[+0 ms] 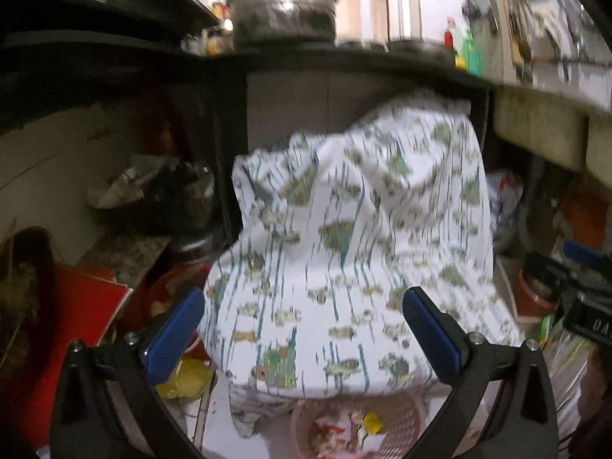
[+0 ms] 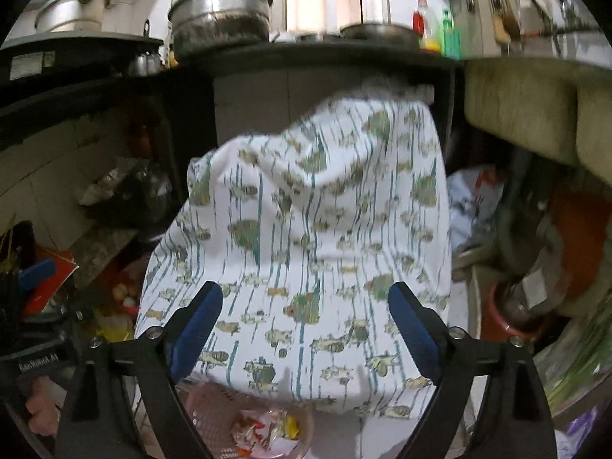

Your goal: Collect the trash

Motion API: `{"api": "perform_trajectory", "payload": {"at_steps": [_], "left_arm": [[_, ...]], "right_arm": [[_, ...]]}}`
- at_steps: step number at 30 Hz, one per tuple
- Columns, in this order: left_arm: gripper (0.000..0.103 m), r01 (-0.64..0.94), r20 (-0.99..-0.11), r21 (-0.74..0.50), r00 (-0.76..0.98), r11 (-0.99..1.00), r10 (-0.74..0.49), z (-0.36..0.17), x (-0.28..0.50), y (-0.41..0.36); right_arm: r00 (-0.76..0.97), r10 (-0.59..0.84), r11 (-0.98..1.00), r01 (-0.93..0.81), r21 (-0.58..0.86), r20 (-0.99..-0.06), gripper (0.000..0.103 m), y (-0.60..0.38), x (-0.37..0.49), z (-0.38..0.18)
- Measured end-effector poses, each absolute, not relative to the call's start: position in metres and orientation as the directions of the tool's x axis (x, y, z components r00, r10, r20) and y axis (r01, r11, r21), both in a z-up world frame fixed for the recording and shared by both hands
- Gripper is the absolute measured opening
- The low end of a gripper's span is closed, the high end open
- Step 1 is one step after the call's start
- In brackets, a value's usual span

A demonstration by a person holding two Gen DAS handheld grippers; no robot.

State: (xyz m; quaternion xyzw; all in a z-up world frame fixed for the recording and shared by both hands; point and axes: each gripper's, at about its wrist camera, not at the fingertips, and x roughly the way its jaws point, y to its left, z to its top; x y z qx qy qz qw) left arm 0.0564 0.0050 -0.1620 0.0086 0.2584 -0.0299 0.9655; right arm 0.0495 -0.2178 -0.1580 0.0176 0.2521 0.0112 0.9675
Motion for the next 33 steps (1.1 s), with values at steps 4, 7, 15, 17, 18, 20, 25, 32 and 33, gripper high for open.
{"api": "perform_trajectory", "payload": {"at_steps": [4, 7, 15, 17, 18, 20, 25, 32, 33], "left_arm": [[0.103, 0.070, -0.453, -0.023, 0.889, 0.997, -0.073, -0.149, 0.049, 0.013], [0.103, 0.064, -0.450, -0.050, 0.889, 0.997, -0.080, -0.146, 0.048, 0.020], [0.103, 0.069, -0.473, -0.016, 0.878, 0.998, -0.068, -0.150, 0.049, 0.016], [0.103, 0.069, -0.484, -0.018, 0.872, 0.997, -0.069, -0.153, 0.050, 0.014], [0.103, 0.070, -0.488, -0.016, 0.870, 0.997, -0.069, -0.154, 0.051, 0.013], [0.103, 0.078, -0.488, -0.004, 0.870, 0.997, -0.070, -0.155, 0.051, 0.009], [0.103, 0.088, -0.476, 0.033, 0.877, 0.996, -0.062, -0.156, 0.048, 0.001], [0.103, 0.087, -0.499, 0.025, 0.864, 0.996, -0.063, -0.161, 0.052, 0.000], [0.103, 0.086, -0.498, 0.026, 0.865, 0.996, -0.061, -0.161, 0.052, 0.001]], "right_arm": [[0.891, 0.016, 0.996, 0.025, 0.084, -0.453, 0.092, -0.216, 0.035, -0.147], [0.911, 0.007, 0.991, 0.050, 0.128, -0.412, 0.093, -0.218, 0.025, -0.147], [0.893, 0.009, 0.998, 0.023, 0.064, -0.450, 0.093, -0.209, 0.028, -0.164], [0.892, 0.011, 0.998, 0.014, 0.053, -0.452, 0.093, -0.206, 0.027, -0.165], [0.892, 0.013, 0.999, 0.011, 0.051, -0.452, 0.093, -0.206, 0.027, -0.166], [0.893, 0.011, 0.999, 0.013, 0.049, -0.451, 0.093, -0.205, 0.027, -0.166], [0.888, 0.016, 0.998, 0.012, 0.060, -0.460, 0.093, -0.205, 0.027, -0.168], [0.882, 0.012, 0.998, 0.020, 0.063, -0.470, 0.093, -0.208, 0.028, -0.171], [0.883, 0.013, 0.998, 0.019, 0.063, -0.470, 0.093, -0.208, 0.028, -0.171]]}}
